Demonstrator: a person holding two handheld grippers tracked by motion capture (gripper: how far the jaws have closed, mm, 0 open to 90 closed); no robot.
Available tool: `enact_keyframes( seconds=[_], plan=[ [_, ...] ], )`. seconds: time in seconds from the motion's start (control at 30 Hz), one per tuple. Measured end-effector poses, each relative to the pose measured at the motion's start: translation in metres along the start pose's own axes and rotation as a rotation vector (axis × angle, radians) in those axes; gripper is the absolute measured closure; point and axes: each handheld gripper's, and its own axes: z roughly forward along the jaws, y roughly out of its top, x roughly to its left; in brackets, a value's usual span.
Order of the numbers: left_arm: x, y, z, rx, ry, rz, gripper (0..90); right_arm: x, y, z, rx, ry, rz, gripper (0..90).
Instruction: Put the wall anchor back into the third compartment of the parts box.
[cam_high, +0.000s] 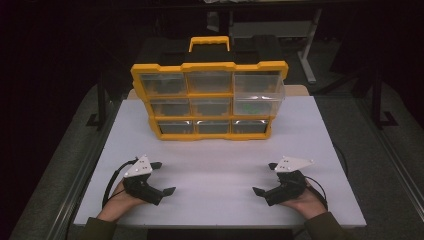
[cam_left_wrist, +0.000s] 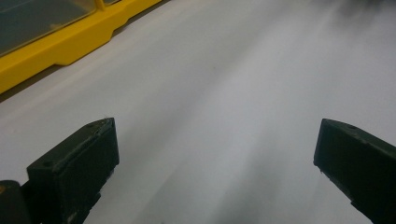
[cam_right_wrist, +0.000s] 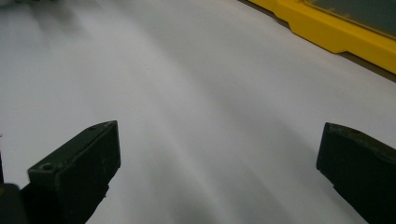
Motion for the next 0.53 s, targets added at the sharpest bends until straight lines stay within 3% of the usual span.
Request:
enact_keyframes(
  seconds=[0.37,0.43,0.5,0.53],
  plan=[
    [0.0013,-0.0061,0.0026,0.024,0.005,0.009,0.0,0.0006,-0.0010,0.0013,0.010,0.000,0.003,0.0],
    [0.0010,-0.0071,0.0052,0.045,0.010,0.011,0.0,0.0003,-0.0022,0.0029,0.015,0.002,0.004,0.0],
    [0.0015,-0.0089,0.0081,0.099,0.025,0.033,0.0,-0.0006,-0.0046,0.0064,0.044,-0.003,-0.003,0.0],
    [0.0015,-0.0089,0.0081,0.099,0.025,0.033,0.0,-0.0006,-0.0046,0.0064,0.044,-0.003,-0.003,0.0]
  ],
)
